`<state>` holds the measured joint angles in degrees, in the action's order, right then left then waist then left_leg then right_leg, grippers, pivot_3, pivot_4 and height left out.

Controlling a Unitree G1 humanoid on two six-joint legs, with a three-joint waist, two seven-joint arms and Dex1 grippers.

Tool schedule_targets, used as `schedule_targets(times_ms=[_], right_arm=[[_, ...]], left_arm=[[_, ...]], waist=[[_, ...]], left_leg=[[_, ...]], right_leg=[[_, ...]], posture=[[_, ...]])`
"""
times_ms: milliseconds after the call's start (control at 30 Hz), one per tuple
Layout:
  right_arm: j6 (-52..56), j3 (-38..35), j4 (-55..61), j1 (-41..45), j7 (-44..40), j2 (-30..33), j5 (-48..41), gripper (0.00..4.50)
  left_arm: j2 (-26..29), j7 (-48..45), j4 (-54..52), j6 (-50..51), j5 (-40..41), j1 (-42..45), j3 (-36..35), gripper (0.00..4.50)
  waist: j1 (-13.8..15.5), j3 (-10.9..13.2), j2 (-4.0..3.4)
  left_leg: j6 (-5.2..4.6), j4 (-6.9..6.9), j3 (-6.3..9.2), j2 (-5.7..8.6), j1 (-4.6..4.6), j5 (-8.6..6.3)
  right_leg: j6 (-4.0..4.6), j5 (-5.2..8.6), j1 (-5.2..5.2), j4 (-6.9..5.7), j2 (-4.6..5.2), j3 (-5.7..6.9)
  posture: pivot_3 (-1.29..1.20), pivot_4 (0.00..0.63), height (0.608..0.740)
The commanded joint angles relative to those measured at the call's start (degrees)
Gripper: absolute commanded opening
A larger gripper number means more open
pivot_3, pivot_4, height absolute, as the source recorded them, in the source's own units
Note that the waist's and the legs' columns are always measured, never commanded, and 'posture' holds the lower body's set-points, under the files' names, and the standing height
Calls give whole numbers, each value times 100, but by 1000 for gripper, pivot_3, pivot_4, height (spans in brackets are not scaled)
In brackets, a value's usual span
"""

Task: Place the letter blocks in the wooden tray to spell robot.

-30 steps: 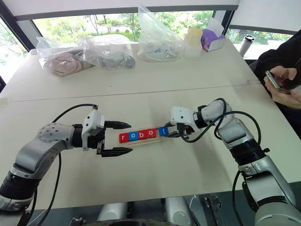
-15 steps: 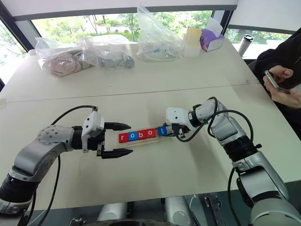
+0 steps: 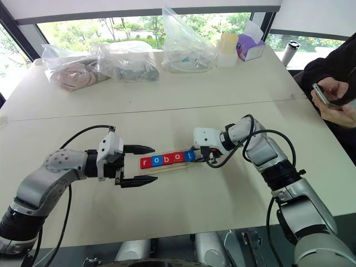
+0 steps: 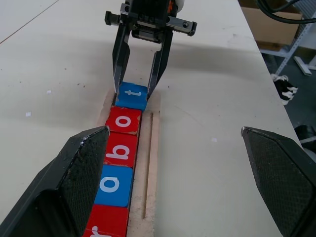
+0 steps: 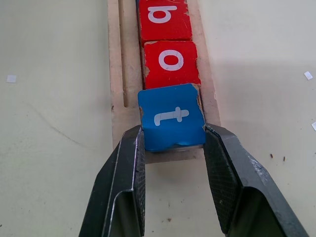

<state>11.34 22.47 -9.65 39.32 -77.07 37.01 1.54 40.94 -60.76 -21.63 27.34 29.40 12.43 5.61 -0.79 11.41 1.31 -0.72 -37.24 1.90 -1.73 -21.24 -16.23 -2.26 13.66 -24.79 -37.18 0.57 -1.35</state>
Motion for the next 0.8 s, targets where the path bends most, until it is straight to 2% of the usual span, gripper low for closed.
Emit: schedule_targets(times_ms=[33, 567, 600, 700, 733, 767, 800], right_arm=[[-63, 23, 27, 138, -16, -74, 20, 1107], [-54, 31, -48, 197, 17, -148, 55, 1107], [-32, 28, -46, 203, 19, -159, 49, 2162], [-3, 20, -48, 217, 25, -183, 52, 3621], [34, 11, -14, 221, 9, -185, 35, 4230], [89, -6, 25, 225, -10, -189, 7, 4470], [151, -33, 75, 231, -30, -191, -35, 4470]], left_arm=[[46, 35, -228, 4, 95, -14, -170, 4500], [21, 47, -209, 4, 79, 21, -136, 4500], [19, 47, -204, 4, 80, 26, -135, 4500], [15, 47, -195, 4, 78, 33, -131, 4500], [16, 47, -196, 4, 77, 30, -132, 4500], [16, 49, -196, 5, 74, 29, -132, 4500], [17, 49, -197, 7, 74, 26, -135, 4500]], waist=[[-2, 0, 0], [-8, 0, 0], [-9, 0, 0], [-6, -1, -1], [-2, -1, -1], [-2, -1, -1], [-1, 0, -1]], left_leg=[[0, 0, 0, 0, 0, 0], [0, 0, 0, 0, 1, 0], [0, 0, 0, 0, 2, 0], [0, 1, 0, 0, 2, 0], [0, 1, 0, 0, 1, 0], [0, 0, 0, 0, 1, 0], [0, 0, 0, 0, 1, 0]], right_leg=[[0, 0, 0, 0, 0, 0], [0, 0, 0, -1, 0, 0], [0, 0, 0, -1, 0, 0], [0, 0, 0, -1, 0, 0], [0, 0, 0, -1, 0, 0], [0, 0, 0, -1, 0, 0], [0, 0, 0, -1, 0, 0]], posture=[[0, 150, 740], [0, 150, 740], [0, 150, 740], [0, 150, 740], [0, 150, 740], [0, 150, 740], [0, 150, 740]])
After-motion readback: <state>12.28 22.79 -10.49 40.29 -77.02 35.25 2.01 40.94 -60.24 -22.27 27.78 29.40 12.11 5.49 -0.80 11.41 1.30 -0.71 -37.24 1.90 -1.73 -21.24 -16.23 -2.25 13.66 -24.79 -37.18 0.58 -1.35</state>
